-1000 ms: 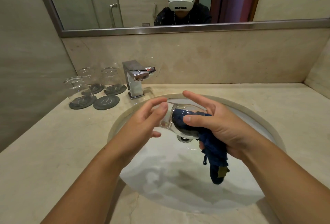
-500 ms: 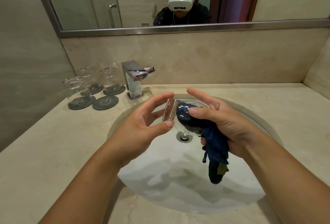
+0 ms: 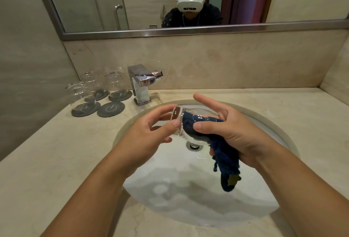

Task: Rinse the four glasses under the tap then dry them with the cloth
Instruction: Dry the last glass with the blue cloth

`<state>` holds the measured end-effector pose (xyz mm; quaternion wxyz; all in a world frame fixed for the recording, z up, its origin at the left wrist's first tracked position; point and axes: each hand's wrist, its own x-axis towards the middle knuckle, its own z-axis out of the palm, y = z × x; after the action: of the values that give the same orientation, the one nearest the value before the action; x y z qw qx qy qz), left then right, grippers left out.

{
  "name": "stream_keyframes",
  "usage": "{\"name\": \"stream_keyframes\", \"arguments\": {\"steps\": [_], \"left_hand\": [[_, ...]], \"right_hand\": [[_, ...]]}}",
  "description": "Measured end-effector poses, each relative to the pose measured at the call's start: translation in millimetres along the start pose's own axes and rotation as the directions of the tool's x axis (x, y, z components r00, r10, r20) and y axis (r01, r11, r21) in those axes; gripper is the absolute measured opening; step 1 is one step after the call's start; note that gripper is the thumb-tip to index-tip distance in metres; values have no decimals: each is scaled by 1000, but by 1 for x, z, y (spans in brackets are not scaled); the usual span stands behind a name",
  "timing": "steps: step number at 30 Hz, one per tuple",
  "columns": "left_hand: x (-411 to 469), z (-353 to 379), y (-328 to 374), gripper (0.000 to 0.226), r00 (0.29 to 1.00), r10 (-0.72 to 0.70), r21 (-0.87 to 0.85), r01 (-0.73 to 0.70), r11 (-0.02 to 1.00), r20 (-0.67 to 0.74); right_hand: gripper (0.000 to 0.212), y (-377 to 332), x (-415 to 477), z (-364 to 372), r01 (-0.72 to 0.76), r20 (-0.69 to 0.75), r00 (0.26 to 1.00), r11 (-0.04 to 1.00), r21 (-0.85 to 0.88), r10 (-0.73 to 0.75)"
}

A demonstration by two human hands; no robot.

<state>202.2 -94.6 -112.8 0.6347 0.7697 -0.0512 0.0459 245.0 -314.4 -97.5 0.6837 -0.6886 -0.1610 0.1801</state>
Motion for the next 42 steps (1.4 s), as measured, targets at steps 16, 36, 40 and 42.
{"name": "stream_keyframes", "arguments": {"steps": [16, 36, 40, 42], "left_hand": [[1, 3, 0, 40, 999, -40, -16, 39, 999, -26], [1, 1, 0, 46, 998, 36, -181, -28, 983, 44], [2, 3, -2, 40, 1000, 3, -47, -4, 999, -24], [2, 1, -3, 45, 1000, 18, -73, -18, 997, -3]], "right_hand": [[80, -1, 0, 2, 39, 7, 999, 999, -22, -39], [81, -3, -1, 3, 42, 26, 999, 999, 18, -43], [81, -2, -2, 4, 44, 35, 998, 999, -19, -44], [81, -2, -2, 4, 43, 34, 999, 999, -9, -42]]}}
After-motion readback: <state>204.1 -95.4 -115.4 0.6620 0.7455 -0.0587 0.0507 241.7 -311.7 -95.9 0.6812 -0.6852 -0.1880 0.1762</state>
